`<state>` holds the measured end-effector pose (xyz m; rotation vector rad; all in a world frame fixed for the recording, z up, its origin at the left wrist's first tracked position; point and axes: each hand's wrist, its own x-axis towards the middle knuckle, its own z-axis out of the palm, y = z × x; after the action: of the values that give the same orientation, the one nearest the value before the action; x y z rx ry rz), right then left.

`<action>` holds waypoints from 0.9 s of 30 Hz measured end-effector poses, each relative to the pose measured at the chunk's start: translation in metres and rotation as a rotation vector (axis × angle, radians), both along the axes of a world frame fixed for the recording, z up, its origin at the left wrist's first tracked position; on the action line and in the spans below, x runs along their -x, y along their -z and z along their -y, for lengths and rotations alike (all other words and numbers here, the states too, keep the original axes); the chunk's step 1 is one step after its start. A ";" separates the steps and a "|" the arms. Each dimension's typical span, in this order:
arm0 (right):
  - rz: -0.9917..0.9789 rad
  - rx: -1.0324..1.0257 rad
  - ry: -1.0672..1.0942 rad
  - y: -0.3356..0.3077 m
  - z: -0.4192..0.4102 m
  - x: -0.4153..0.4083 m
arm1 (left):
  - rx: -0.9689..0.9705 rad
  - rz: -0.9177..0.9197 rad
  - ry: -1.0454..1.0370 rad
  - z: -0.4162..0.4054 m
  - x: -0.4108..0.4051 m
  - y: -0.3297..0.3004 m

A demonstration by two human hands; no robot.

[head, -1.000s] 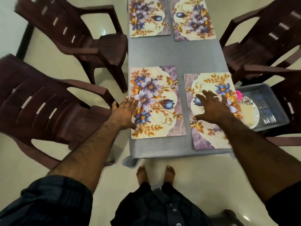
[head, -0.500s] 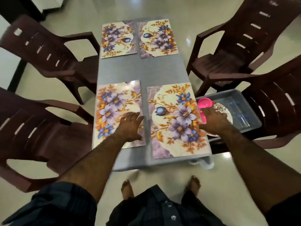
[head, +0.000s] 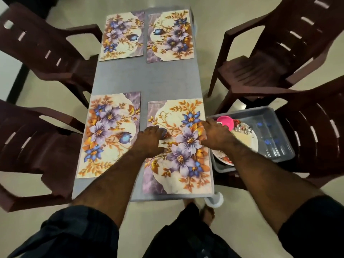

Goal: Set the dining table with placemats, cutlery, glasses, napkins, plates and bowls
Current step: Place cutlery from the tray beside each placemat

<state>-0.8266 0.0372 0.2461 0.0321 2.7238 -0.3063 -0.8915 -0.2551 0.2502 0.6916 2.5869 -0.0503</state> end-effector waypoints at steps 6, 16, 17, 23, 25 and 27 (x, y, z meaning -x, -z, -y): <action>-0.008 -0.091 -0.175 0.025 0.003 0.060 | 0.088 0.029 -0.013 0.004 0.046 0.021; 0.004 -0.096 -0.239 0.033 0.004 0.077 | 0.140 0.034 0.006 0.021 0.050 0.030; 0.005 -0.102 -0.240 0.033 0.004 0.077 | 0.138 0.036 0.003 0.021 0.050 0.030; -0.017 -0.077 -0.207 0.019 -0.007 0.078 | 0.095 0.038 -0.035 0.015 0.051 0.023; -0.053 -0.044 -0.130 0.006 -0.024 0.078 | 0.053 0.013 -0.028 0.002 0.057 0.013; -0.068 -0.068 -0.086 -0.010 -0.050 0.076 | 0.016 -0.019 -0.013 -0.024 0.067 0.000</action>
<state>-0.9024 0.0872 0.2562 -0.0772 2.7933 -0.1938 -0.9582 -0.2312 0.2505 0.6714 2.6062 -0.0743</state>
